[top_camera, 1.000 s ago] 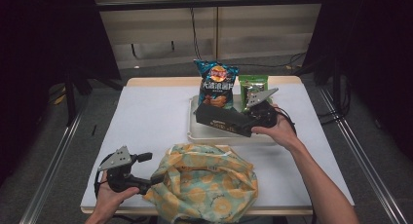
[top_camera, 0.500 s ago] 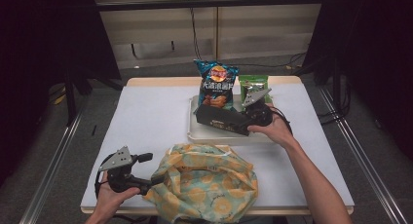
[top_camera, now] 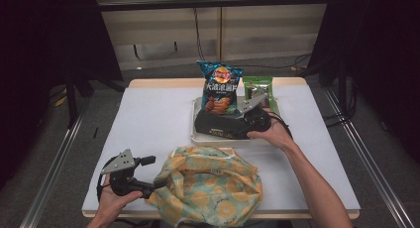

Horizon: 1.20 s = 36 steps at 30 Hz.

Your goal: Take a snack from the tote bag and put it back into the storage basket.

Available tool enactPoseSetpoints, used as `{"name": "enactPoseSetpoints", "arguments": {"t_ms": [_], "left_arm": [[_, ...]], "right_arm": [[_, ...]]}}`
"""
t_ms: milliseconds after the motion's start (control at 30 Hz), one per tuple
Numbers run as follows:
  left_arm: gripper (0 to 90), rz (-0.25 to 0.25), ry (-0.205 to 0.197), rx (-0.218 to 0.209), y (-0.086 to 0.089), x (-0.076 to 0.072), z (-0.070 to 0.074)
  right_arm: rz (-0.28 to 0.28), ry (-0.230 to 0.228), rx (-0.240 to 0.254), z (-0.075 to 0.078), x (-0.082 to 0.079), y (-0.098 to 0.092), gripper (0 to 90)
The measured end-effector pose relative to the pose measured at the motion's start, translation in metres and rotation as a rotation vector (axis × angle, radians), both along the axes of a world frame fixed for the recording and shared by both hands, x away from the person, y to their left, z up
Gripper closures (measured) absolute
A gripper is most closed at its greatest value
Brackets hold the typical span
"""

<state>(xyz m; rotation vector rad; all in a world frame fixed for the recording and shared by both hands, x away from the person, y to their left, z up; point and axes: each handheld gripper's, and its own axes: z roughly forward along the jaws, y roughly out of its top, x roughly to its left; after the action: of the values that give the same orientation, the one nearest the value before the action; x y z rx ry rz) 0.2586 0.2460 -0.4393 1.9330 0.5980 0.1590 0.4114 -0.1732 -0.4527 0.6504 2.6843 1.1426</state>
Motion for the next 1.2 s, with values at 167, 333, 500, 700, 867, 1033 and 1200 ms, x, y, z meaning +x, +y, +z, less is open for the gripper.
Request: {"name": "enactPoseSetpoints", "arguments": {"t_ms": [167,333,500,700,867,1033,1200], "left_arm": [[10.2,0.0,-0.001,0.002,0.0,0.0,0.0],[10.2,-0.001,0.0,0.002,0.0,0.0,0.0],[10.2,0.0,0.0,0.002,0.0,0.0,0.0],[10.2,-0.001,0.0,0.001,0.0,0.0,0.0],[10.2,0.002,0.002,-0.003,0.0,-0.001,0.0],[10.2,0.0,-0.004,-0.001,0.0,0.0,0.001],[10.2,-0.009,-0.008,0.003,0.0,-0.001,0.001]], "right_arm": [[-0.006,0.018,0.011,-0.003,0.001,0.0,42.1],[-0.014,0.036,0.009,-0.006,0.001,-0.001,39.7],[-0.033,0.042,0.015,-0.006,0.0,-0.003,35.0],[-0.074,0.05,0.054,0.003,-0.004,-0.009,24.5],[-0.115,0.013,0.099,0.015,-0.016,-0.018,22.1],[-0.138,-0.02,0.153,0.025,-0.03,-0.025,41.6],[-0.134,-0.009,0.148,0.024,-0.051,-0.03,71.4]]}}
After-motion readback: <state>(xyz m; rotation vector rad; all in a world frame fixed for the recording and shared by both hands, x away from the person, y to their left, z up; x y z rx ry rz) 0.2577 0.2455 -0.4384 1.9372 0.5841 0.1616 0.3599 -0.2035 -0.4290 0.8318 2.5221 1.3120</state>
